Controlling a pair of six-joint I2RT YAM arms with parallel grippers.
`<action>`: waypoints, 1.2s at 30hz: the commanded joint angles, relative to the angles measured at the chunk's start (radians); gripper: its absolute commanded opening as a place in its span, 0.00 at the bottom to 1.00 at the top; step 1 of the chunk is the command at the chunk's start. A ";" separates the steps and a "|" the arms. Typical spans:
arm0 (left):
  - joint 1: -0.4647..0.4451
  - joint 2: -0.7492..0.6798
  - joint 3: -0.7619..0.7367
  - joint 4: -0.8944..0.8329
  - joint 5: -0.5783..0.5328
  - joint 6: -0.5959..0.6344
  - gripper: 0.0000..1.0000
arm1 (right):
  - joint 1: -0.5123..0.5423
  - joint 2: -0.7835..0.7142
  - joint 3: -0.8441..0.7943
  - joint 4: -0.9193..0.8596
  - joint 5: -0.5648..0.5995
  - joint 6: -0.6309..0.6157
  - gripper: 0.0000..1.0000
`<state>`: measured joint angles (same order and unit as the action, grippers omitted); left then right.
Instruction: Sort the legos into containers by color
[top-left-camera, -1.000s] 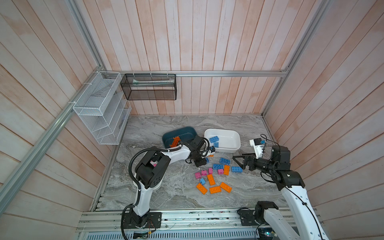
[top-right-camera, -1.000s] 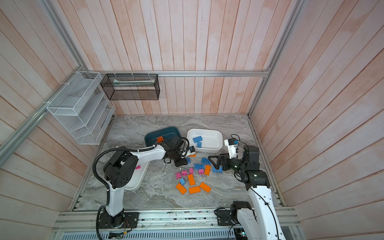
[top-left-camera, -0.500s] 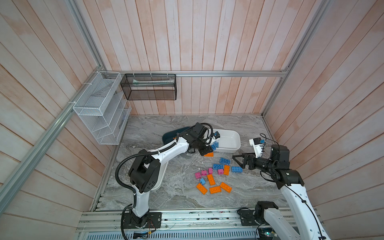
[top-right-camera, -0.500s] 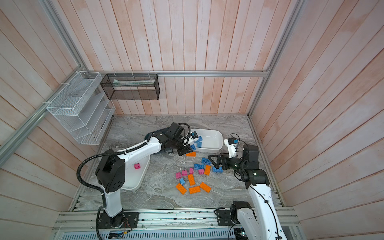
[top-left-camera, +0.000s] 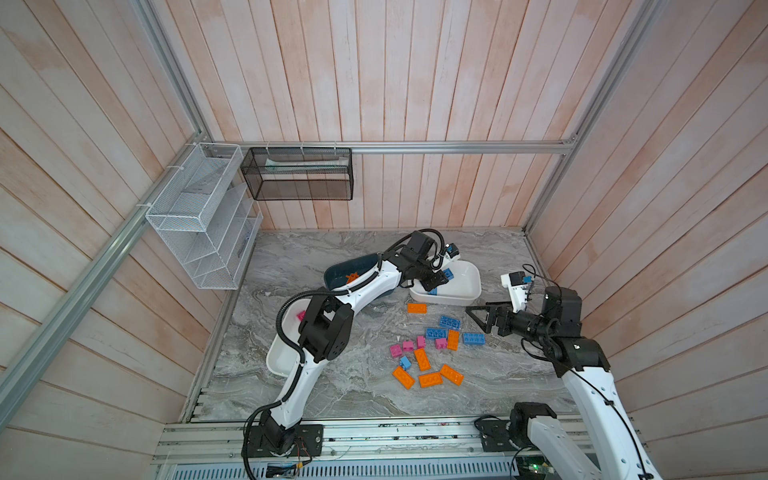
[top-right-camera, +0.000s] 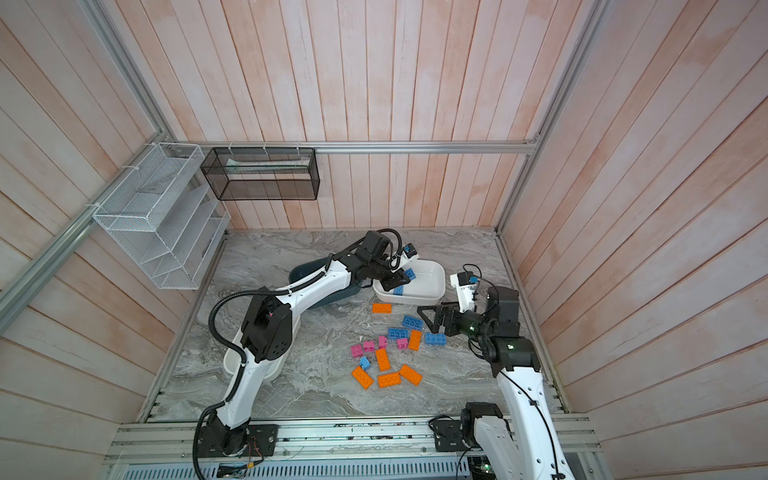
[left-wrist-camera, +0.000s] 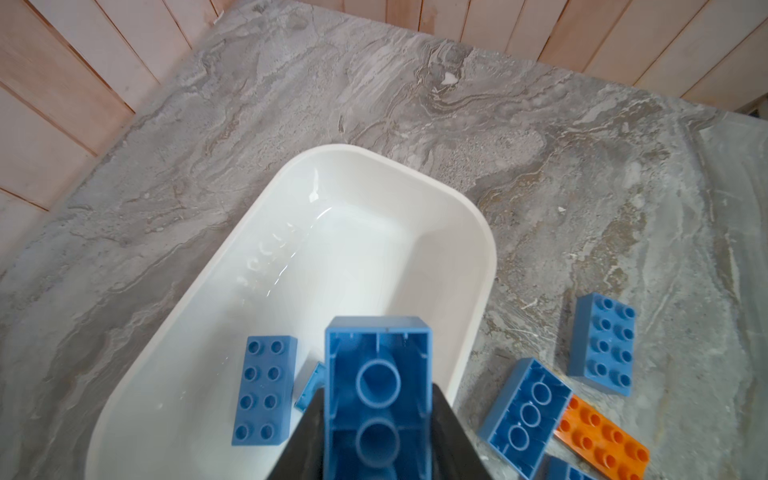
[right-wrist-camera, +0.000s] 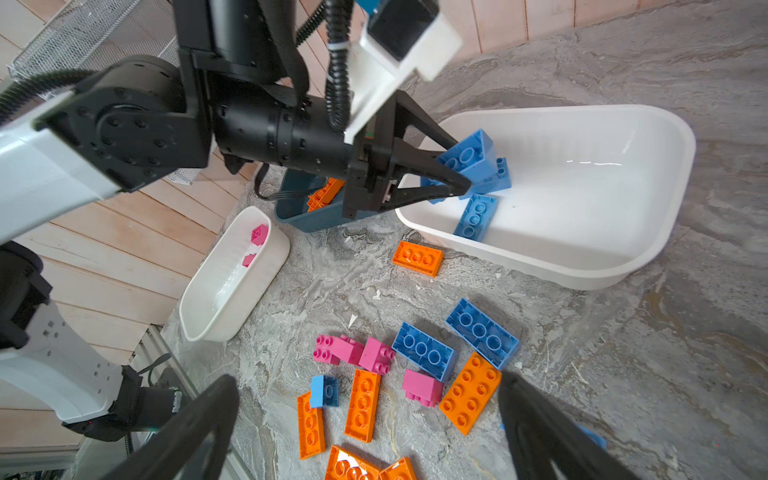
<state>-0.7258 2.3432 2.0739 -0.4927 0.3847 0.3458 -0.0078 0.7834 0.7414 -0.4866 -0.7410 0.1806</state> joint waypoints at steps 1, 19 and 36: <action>-0.001 0.058 0.082 0.047 0.002 -0.033 0.31 | 0.003 -0.011 0.026 0.016 0.016 0.008 0.98; -0.002 0.034 0.115 -0.025 0.027 -0.049 0.62 | 0.003 -0.012 0.015 0.043 -0.013 0.024 0.98; 0.043 -0.506 -0.720 0.117 0.047 0.280 0.63 | 0.003 -0.018 0.012 0.023 -0.023 -0.015 0.98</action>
<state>-0.6991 1.8248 1.4281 -0.4183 0.4297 0.5083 -0.0078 0.7742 0.7414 -0.4503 -0.7540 0.1860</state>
